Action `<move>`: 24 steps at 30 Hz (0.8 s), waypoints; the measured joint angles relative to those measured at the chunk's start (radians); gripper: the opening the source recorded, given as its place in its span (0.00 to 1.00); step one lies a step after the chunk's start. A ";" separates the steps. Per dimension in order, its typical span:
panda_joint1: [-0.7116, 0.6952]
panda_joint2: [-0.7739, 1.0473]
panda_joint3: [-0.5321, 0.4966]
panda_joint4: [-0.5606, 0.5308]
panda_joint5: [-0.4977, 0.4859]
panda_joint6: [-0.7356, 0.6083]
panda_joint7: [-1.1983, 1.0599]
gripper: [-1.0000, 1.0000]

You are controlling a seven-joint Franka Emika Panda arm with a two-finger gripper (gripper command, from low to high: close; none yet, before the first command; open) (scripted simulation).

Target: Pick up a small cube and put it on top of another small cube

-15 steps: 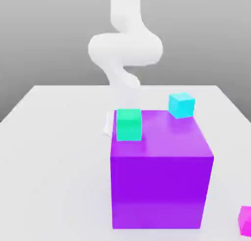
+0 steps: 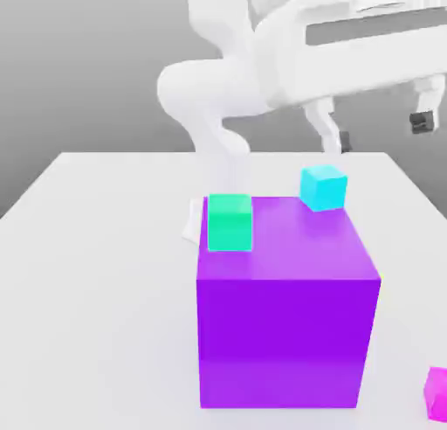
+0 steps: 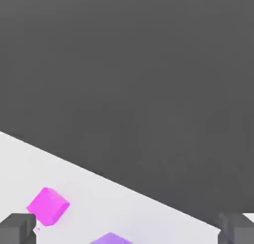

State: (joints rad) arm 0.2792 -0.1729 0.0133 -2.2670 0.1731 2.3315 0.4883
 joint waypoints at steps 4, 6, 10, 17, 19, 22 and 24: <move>0.073 0.125 0.050 -0.042 -0.036 0.051 -0.015 0.50; 0.119 0.183 0.066 -0.069 -0.067 0.083 -0.011 0.50; 0.183 0.299 0.085 -0.125 -0.158 0.144 0.015 0.50; 0.262 0.290 0.138 -0.349 -0.228 0.326 0.065 0.50; 0.284 0.257 0.158 -0.421 -0.221 0.381 0.070 0.50; 0.326 0.202 0.186 -0.530 -0.195 0.465 0.067 0.50; 0.355 0.172 0.203 -0.596 -0.174 0.521 0.063 0.50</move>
State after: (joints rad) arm 0.6345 -0.0006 0.2163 -2.8629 -0.0009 2.8529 0.5510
